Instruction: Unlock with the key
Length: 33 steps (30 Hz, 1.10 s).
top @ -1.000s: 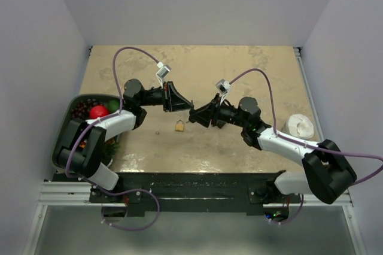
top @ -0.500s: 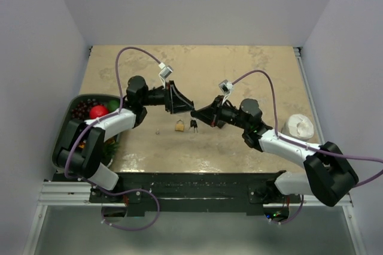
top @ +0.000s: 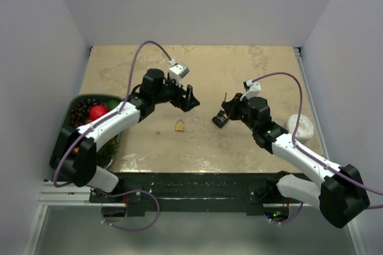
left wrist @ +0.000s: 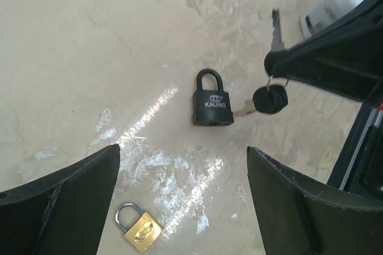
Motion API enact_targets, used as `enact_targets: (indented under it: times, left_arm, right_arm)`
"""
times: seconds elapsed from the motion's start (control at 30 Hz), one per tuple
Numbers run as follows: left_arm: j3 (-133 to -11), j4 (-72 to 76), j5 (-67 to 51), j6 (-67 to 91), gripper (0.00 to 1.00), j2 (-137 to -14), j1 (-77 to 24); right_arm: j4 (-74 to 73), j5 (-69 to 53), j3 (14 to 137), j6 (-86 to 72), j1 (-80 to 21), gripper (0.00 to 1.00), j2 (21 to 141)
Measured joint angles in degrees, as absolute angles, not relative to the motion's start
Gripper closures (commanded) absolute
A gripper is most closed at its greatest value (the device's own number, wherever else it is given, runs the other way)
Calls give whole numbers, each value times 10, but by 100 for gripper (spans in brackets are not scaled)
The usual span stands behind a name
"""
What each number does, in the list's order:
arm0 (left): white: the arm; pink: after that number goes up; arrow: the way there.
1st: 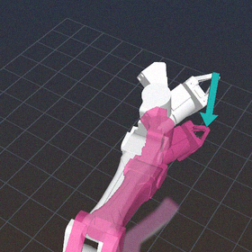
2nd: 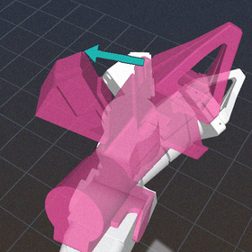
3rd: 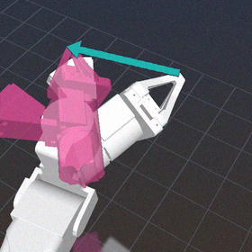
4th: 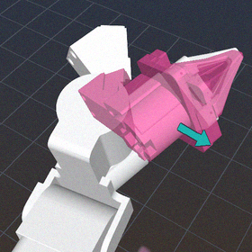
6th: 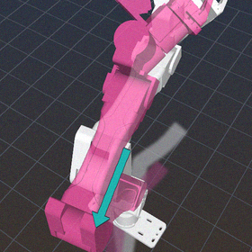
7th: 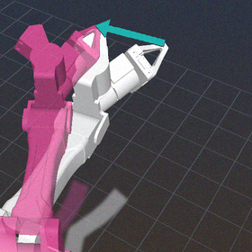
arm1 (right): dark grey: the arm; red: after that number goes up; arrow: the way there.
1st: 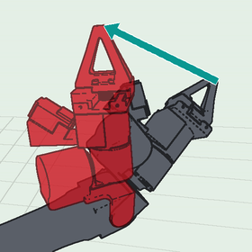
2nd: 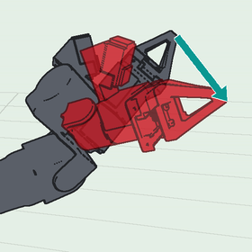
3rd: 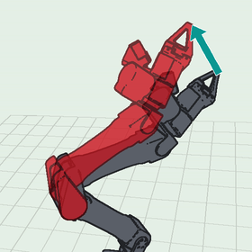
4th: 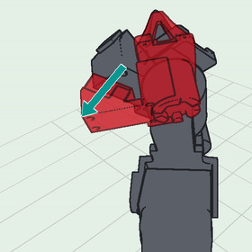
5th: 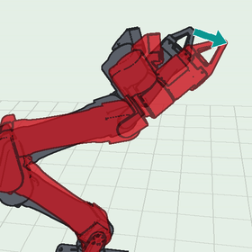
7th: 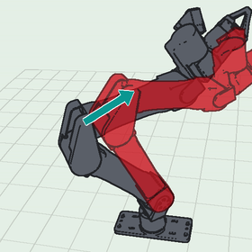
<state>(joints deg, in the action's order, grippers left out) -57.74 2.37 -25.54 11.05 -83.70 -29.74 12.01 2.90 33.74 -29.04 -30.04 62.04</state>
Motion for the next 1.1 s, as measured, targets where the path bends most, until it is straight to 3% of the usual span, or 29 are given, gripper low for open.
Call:
enact_targets:
  times: [0.37,0.87,1.1]
  left_arm:
    - [-729,-105,-131,41,8,-1060,-437]
    - [-883,-161,-52,18,8,-1203,-501]
    - [-890,-189,-33,16,16,-1225,-514]
  right_arm:
    - [-13,232,351,-264,-295,100,504]
    - [-67,280,351,-248,-295,100,415]
    - [-69,281,351,-246,-295,100,407]
